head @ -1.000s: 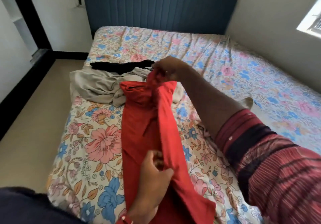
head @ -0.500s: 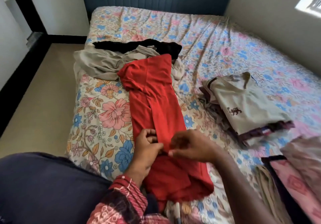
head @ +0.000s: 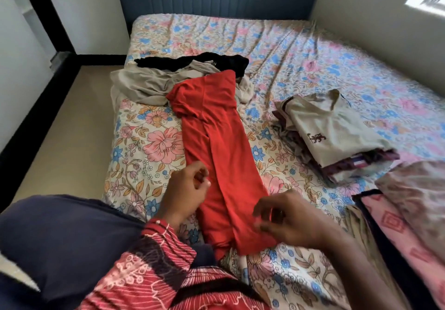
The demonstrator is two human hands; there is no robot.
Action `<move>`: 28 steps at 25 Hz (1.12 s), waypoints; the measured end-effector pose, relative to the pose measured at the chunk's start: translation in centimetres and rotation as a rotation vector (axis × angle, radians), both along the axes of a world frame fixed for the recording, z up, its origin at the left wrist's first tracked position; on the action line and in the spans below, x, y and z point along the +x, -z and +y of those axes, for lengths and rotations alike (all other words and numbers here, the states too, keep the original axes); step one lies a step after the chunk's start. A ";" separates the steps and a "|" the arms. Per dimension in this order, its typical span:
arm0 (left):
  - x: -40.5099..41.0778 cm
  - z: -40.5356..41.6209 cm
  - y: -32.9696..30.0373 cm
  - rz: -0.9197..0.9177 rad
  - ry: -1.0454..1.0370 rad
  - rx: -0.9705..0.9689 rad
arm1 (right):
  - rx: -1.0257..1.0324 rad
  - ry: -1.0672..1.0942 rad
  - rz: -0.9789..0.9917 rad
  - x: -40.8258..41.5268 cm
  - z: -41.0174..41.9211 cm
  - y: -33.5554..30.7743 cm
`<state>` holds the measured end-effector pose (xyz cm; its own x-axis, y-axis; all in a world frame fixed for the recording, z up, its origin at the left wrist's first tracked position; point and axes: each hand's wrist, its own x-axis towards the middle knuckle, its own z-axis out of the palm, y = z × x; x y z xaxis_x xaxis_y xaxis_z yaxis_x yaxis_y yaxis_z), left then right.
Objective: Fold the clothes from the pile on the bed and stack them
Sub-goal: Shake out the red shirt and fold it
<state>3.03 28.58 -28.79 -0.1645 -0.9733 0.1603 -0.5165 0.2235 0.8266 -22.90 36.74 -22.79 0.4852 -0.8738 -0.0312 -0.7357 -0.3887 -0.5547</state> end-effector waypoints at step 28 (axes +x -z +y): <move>2.8 -2.6 0.9 0.622 -0.253 0.703 | 0.244 0.712 -0.438 1.2 -13.9 6.9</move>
<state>5.80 25.99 -29.65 -0.0201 -0.8750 -0.4837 0.0934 -0.4833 0.8705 -21.70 22.84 -29.68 -0.1616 -0.9673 -0.1954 -0.4598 0.2490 -0.8524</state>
